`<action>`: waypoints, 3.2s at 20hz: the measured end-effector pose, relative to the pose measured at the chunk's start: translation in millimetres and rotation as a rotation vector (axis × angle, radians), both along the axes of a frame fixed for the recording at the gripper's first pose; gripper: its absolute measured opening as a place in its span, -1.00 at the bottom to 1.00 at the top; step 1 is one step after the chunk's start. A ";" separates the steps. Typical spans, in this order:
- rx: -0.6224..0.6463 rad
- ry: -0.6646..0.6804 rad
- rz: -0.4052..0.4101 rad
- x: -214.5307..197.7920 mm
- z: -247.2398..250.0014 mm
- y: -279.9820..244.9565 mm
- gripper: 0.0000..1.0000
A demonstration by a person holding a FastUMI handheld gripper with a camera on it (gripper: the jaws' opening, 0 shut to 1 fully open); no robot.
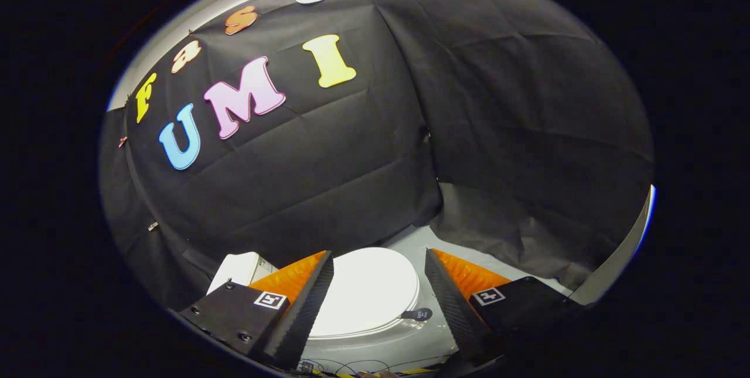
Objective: Open the toilet lid.
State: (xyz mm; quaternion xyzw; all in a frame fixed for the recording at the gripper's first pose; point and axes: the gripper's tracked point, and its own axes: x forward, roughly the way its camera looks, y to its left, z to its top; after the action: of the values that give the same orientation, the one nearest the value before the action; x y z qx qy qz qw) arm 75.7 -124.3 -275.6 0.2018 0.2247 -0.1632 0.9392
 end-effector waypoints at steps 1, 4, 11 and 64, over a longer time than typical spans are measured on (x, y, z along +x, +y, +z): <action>0.020 0.017 -0.009 1.6 -13.3 -5.4 0.98; 0.088 0.076 -0.043 4.5 -58.1 -23.0 0.97; 0.284 0.231 -0.121 4.8 -177.6 -50.4 0.98; 0.620 0.198 0.089 22.1 -183.6 51.2 -0.78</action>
State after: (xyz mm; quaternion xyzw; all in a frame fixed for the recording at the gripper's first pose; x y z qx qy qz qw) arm 97.8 -73.0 -459.2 0.4515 0.3623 -0.0646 0.8128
